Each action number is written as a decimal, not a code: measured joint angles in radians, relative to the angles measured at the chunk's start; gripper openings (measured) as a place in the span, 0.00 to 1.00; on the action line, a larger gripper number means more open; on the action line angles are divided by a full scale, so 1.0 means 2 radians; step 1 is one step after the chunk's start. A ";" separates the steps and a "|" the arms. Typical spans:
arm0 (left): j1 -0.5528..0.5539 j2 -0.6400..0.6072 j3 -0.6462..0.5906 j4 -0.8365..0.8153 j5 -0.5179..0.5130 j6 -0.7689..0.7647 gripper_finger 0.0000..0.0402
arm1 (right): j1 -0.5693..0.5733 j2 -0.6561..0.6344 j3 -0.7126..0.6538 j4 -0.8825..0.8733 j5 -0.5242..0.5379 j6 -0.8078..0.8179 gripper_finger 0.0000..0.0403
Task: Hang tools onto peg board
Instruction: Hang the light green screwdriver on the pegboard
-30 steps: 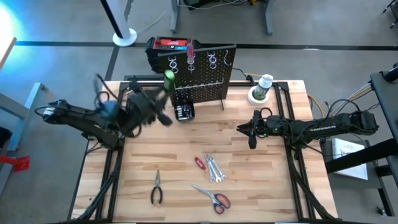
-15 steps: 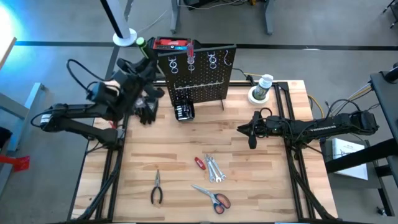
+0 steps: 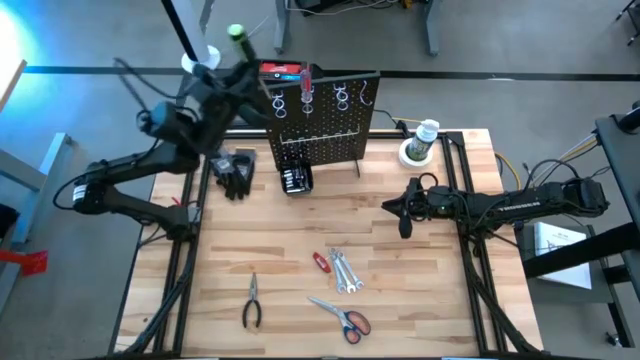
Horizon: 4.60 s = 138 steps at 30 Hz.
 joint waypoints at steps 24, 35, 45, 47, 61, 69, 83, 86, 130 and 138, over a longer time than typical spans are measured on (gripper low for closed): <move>0.020 0.012 -0.039 -0.003 -0.024 -0.024 0.17 | 0.000 0.000 0.000 -0.044 -0.004 0.023 0.06; 0.032 0.012 -0.073 0.002 -0.024 -0.052 0.17 | 0.000 0.000 0.000 -0.041 -0.002 0.023 0.07; 0.032 0.012 -0.088 0.003 -0.024 -0.074 0.18 | 0.000 0.000 0.000 -0.039 0.001 0.021 0.07; 0.032 0.012 -0.096 0.004 -0.024 -0.075 0.19 | 0.000 0.000 0.000 -0.039 0.006 0.021 0.07; 0.031 0.012 -0.124 0.015 -0.016 -0.085 0.27 | 0.000 0.000 0.000 -0.033 0.007 0.021 0.06; 0.031 0.010 -0.149 0.047 -0.017 -0.083 0.36 | 0.000 0.000 0.000 -0.033 0.007 0.012 0.08; 0.031 -0.001 -0.137 0.033 -0.019 -0.045 0.41 | 0.000 0.000 0.000 -0.025 0.008 0.012 0.27; 0.031 0.000 -0.108 -0.007 -0.019 -0.039 0.41 | 0.000 0.000 0.000 -0.014 0.008 0.014 0.32; 0.069 0.039 0.149 -0.228 -0.006 0.005 0.42 | 0.006 0.000 -0.002 -0.010 0.007 0.014 0.33; 0.037 -0.001 0.149 -0.300 0.025 -0.006 0.42 | 0.006 0.000 -0.002 -0.007 0.007 0.021 0.33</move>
